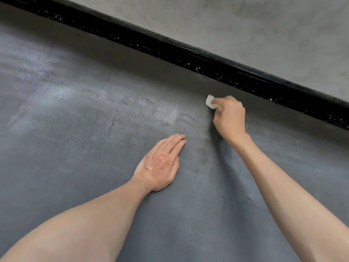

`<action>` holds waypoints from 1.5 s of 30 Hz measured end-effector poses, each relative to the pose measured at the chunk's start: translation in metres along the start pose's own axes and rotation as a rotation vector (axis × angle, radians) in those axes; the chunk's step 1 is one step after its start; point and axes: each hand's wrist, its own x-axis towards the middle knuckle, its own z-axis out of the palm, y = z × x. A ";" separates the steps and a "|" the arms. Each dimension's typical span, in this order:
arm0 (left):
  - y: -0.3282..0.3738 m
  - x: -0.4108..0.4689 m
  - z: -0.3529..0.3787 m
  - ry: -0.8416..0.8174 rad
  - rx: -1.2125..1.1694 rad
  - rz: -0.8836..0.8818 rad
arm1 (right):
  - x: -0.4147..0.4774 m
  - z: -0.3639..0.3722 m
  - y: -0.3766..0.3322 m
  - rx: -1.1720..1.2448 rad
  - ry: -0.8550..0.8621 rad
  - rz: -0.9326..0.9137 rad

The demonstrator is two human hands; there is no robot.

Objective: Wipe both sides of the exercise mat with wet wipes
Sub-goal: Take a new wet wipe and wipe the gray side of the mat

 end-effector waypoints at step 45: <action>0.001 0.002 -0.002 0.003 0.005 0.010 | 0.032 -0.011 0.023 -0.074 -0.058 -0.016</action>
